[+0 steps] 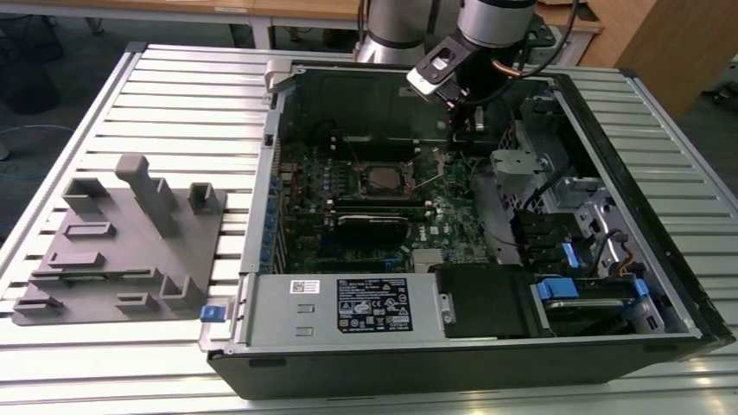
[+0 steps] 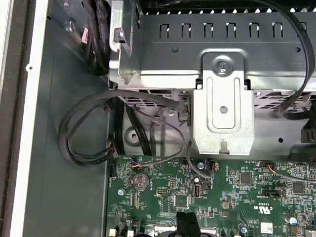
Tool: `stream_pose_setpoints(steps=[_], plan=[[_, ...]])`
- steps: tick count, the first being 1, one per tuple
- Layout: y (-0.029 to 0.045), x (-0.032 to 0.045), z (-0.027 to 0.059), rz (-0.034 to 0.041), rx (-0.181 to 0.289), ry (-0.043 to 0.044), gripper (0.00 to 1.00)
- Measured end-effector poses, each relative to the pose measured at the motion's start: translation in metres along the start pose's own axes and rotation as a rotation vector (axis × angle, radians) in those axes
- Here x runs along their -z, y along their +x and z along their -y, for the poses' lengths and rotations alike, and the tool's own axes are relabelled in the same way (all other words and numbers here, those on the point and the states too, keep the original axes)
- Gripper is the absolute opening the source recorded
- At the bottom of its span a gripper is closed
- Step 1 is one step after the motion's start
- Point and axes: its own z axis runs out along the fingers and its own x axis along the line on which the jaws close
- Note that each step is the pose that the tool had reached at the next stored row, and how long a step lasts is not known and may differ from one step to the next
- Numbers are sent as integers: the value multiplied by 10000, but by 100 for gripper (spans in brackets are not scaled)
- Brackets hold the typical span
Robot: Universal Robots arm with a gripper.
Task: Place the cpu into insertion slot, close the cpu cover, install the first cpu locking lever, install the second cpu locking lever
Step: 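Close the cpu cover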
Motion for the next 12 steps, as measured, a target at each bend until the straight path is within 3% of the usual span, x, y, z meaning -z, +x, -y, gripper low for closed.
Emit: stream_pose_setpoints(steps=[10,12], plan=[[0,0,-2,0,0,0,10],[0,-55,-2,-2,1,0,10]])
